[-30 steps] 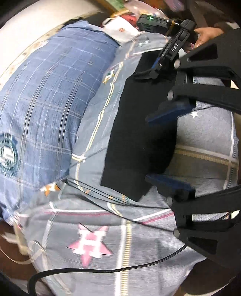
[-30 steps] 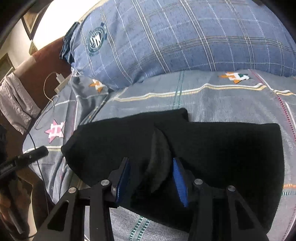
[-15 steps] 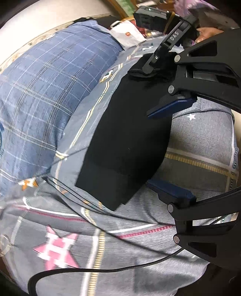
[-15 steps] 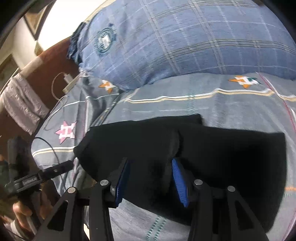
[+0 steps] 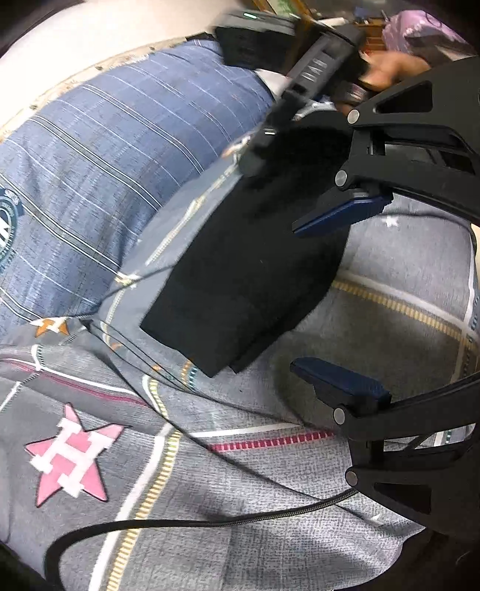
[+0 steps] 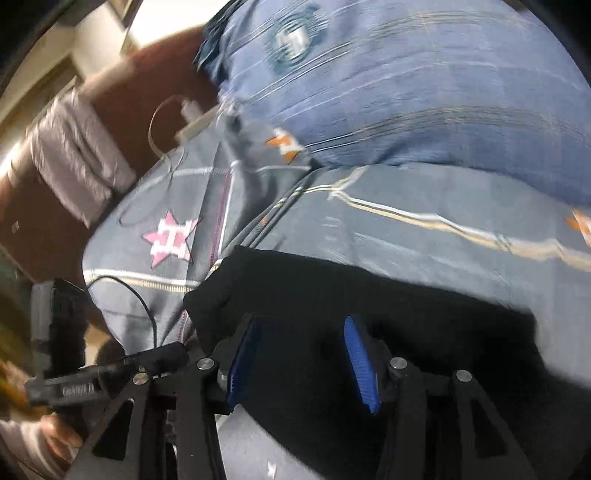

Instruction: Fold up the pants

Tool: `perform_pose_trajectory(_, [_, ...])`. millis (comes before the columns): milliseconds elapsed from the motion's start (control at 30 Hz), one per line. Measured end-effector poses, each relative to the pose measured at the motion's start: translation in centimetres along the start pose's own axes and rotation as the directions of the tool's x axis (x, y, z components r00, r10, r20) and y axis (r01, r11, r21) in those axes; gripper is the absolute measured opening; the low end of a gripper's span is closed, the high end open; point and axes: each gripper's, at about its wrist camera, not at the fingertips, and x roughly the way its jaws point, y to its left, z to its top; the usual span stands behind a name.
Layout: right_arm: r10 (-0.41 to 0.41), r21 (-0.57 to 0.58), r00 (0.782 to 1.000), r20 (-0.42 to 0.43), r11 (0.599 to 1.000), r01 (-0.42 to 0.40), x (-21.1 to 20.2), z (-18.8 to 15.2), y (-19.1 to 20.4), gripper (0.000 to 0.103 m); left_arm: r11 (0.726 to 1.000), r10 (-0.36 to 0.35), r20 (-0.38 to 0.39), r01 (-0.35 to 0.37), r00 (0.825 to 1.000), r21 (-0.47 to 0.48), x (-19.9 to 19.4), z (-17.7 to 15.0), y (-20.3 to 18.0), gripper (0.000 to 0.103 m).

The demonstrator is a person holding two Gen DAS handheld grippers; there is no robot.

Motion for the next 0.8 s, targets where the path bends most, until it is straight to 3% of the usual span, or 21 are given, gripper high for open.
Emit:
perform_pose_trajectory(167, [0.005, -0.078, 0.997, -0.074, 0.997, -0.01, 3.7, 3.1, 1.1, 0.053, 0.999, -0.034, -0.051, 0.032, 0.998, -0.039, 1.9, -0.2, 0.7, 0.068])
perform_pose_trajectory(267, [0.014, -0.112, 0.993, -0.12, 0.993, -0.028, 6.0, 4.6, 1.4, 0.055, 0.995, -0.088, -0.026, 0.087, 0.996, -0.045, 2.2, -0.1, 0.5, 0.084])
perform_pose_trajectory(333, [0.008, -0.148, 0.989, -0.15, 0.989, -0.031, 7.4, 5.3, 1.8, 0.057, 0.989, -0.127, -0.012, 0.126, 0.992, -0.076, 2.4, 0.1, 0.6, 0.088])
perform_pose_trajectory(467, [-0.003, -0.219, 0.98, -0.201, 0.975, -0.042, 10.3, 6.7, 2.8, 0.061, 0.981, -0.173, 0.01, 0.174, 0.985, -0.086, 3.2, 1.0, 0.9, 0.088])
perform_pose_trajectory(600, [0.026, -0.204, 0.963, -0.269, 0.975, -0.083, 13.9, 6.9, 2.8, 0.061, 0.979, -0.187, 0.031, 0.189, 0.982, -0.074, 3.7, 1.8, 0.9, 0.088])
perform_pose_trajectory(633, [0.043, -0.192, 0.959, -0.279, 0.976, -0.1, 14.4, 6.7, 2.7, 0.06, 0.979, -0.186, 0.034, 0.188, 0.982, -0.074, 3.6, 1.8, 0.9, 0.084])
perform_pose_trajectory(667, [0.049, -0.188, 0.961, -0.271, 0.977, -0.103, 14.6, 6.6, 2.7, 0.051, 0.98, -0.183, 0.041, 0.185, 0.982, -0.073, 3.5, 1.8, 0.9, 0.063])
perform_pose_trajectory(733, [0.076, -0.167, 0.97, -0.23, 0.979, -0.116, 13.7, 6.5, 2.6, 0.032, 0.986, -0.16, 0.022, 0.161, 0.987, -0.051, 3.5, 2.1, 0.6, 0.037])
perform_pose_trajectory(800, [0.124, -0.149, 0.979, -0.161, 0.978, -0.149, 11.2, 6.5, 2.3, 0.025, 0.987, -0.163, 0.043, 0.163, 0.986, 0.003, 2.2, 2.2, -0.1, 0.026])
